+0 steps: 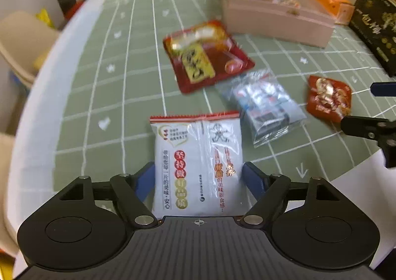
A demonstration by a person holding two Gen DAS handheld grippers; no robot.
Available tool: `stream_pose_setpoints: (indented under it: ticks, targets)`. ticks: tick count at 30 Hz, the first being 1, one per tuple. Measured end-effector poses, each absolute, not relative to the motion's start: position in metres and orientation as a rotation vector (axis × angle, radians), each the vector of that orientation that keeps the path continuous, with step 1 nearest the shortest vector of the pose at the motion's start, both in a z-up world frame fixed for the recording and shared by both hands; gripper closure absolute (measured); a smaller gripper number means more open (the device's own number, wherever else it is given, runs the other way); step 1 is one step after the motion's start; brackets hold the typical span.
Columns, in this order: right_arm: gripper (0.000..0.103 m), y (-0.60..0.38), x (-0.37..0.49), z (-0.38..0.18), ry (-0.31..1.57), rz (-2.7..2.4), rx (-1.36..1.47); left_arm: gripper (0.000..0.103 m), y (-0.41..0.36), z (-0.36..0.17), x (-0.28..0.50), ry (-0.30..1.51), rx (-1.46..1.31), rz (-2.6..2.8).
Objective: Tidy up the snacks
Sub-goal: 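Carry the white bag into the pink box with left tool while right tool grasps the clear candy bag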
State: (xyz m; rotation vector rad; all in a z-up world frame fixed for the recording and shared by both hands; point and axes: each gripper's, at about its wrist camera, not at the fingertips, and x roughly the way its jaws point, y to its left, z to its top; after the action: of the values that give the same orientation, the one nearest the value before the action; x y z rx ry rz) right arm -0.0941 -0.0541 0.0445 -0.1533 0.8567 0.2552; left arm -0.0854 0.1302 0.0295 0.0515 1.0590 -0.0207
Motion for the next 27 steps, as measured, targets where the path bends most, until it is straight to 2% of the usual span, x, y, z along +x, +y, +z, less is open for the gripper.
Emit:
stream_pose_setpoints:
  ticks: [8, 10, 15, 16, 19, 21, 24, 27]
  targets:
    - [0.003, -0.019, -0.072, 0.052, 0.862, 0.363, -0.136, 0.022, 0.148, 0.035, -0.092, 1.064, -0.078, -0.059]
    - [0.007, -0.006, -0.058, 0.048, 0.882, 0.372, -0.112, 0.022, 0.152, 0.036, -0.101, 1.066, -0.105, -0.055]
    - [0.008, 0.027, -0.025, 0.022, 0.992, 0.374, -0.084, 0.022, 0.153, 0.036, -0.108, 1.088, -0.107, -0.016]
    - [0.011, 0.034, -0.023, 0.016, 1.004, 0.372, -0.115, 0.022, 0.153, 0.036, -0.109, 1.088, -0.105, -0.014]
    - [0.043, 0.045, -0.034, 0.020, 0.957, 0.378, -0.251, 0.021, 0.151, 0.036, -0.109, 1.089, -0.089, -0.006]
    - [0.045, 0.034, -0.044, 0.033, 0.944, 0.402, -0.236, 0.022, 0.148, 0.035, -0.108, 1.092, -0.066, 0.001]
    - [0.045, 0.009, -0.059, 0.050, 0.922, 0.409, -0.191, 0.016, 0.136, 0.031, -0.106, 1.104, 0.017, -0.010]
    - [0.045, -0.023, -0.073, 0.063, 0.914, 0.357, -0.157, 0.022, 0.134, 0.036, -0.111, 1.048, -0.013, -0.019]
